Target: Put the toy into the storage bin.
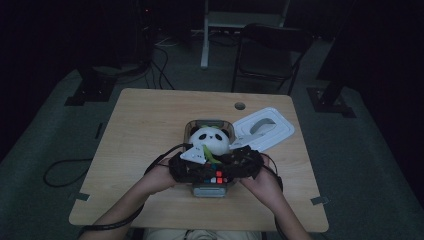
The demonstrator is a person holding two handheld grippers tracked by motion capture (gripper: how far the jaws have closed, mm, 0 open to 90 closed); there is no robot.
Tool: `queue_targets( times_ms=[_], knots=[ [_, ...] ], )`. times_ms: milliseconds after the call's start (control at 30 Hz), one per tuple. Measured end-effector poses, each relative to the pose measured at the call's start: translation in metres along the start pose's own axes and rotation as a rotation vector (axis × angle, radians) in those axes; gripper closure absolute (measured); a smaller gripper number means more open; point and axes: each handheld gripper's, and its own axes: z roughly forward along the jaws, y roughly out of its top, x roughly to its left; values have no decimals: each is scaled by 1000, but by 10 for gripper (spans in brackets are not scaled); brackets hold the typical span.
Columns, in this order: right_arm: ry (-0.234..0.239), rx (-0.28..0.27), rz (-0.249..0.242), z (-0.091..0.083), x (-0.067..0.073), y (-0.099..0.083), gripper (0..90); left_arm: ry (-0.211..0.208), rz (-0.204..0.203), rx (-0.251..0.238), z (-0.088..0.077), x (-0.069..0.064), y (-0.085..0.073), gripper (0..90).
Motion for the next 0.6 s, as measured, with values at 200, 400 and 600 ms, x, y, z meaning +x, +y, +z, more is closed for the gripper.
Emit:
queue_targets(
  times_ms=[200, 400, 600],
  knots=[
    [-5, -19, 102, -7, -21, -4, 399, 5, -45, -44, -8, 6, -2, 632],
    [-73, -23, 140, -7, -36, -11, 381, 29, -106, -92, -19, 18, -7, 430],
    [-135, -51, 183, -10, -52, -18, 293, 59, -145, -132, -29, 28, -18, 253]
  ],
)
